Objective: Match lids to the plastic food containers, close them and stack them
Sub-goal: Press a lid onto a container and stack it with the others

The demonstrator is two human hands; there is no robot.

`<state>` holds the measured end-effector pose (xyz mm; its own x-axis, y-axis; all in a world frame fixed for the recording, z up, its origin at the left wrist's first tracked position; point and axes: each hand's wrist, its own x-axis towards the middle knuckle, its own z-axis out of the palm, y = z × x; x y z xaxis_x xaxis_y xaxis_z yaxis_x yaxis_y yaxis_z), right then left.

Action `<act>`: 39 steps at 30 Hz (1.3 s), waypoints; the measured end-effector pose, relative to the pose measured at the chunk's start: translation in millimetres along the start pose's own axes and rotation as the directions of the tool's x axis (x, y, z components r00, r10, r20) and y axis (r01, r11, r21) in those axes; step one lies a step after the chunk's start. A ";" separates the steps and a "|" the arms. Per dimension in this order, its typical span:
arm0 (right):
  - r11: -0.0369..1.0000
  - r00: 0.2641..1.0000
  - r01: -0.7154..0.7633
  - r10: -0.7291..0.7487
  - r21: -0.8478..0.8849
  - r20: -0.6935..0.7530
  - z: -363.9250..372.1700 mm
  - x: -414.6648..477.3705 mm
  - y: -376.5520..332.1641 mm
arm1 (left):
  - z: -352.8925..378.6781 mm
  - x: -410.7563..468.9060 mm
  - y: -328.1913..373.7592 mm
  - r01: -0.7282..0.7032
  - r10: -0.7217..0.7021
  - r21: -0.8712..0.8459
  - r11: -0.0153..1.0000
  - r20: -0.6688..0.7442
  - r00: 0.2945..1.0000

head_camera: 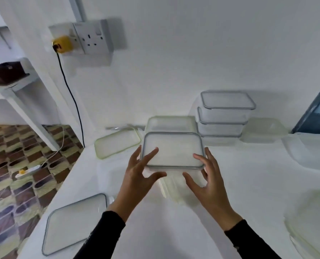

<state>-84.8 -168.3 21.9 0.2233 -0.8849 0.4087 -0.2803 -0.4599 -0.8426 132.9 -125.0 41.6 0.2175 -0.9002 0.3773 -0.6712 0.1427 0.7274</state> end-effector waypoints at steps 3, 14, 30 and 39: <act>0.998 1.000 0.013 -0.013 -0.062 0.011 21.1 50.5 -5.3 | -15.3 55.0 -16.2 0.013 -0.011 -0.045 0.999 0.052 0.999; 0.961 0.995 -0.099 0.094 -0.259 -0.030 52.9 135.1 23.1 | 20.0 164.3 -66.9 0.044 -0.035 -0.050 0.998 0.174 0.984; 0.969 0.907 0.130 -0.202 -0.208 -0.370 -54.4 177.1 -14.5 | 38.7 206.8 60.5 -0.291 0.285 -0.279 0.915 -0.062 0.956; 0.978 0.942 -0.050 -0.022 -0.204 -0.336 -118.2 192.0 23.8 | 114.8 227.3 87.0 -0.153 0.202 -0.351 0.924 0.107 0.974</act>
<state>-159.0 -357.8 121.8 -0.0970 -0.8481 0.5209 -0.4756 -0.4202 -0.7728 42.6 -364.4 124.8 0.0004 -0.8917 0.4526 -0.4046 0.4138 0.8155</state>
